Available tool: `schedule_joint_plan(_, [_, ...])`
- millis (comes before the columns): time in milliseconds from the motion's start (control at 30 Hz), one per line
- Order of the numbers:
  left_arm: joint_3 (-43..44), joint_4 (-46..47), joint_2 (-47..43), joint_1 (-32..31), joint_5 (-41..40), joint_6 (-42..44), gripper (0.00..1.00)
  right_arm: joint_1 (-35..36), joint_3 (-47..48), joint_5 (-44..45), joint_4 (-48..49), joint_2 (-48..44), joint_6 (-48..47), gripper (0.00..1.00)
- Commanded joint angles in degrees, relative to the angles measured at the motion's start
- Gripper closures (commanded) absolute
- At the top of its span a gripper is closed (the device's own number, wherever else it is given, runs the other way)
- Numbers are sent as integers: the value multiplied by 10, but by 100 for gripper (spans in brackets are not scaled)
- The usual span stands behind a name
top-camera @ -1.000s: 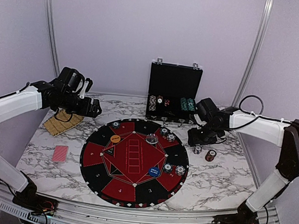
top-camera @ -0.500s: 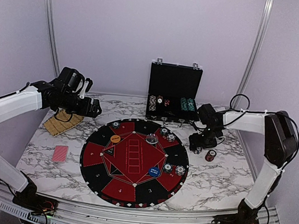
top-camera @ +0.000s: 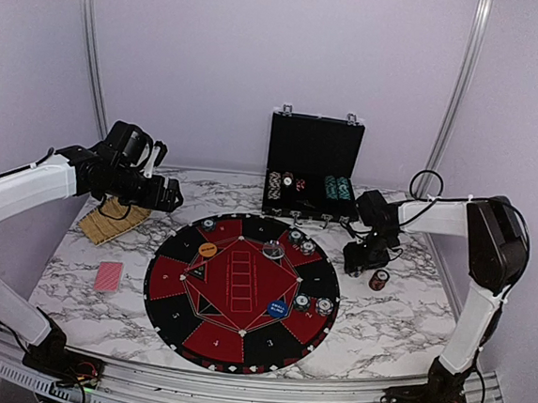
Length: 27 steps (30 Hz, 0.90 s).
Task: Distribute texas hold em gaming equipment
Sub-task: Pick up the pile of poker chips from the center of the board.
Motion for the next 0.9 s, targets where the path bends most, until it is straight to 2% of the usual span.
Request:
schedule_joint_plan(0, [-6,9,5,4,-2,2,1,-3,5,-3,12,8,-1,41])
schedule_joint_plan(867, [-5,8,5,3,-3,2,1,30,-28,37,5,1,31,48])
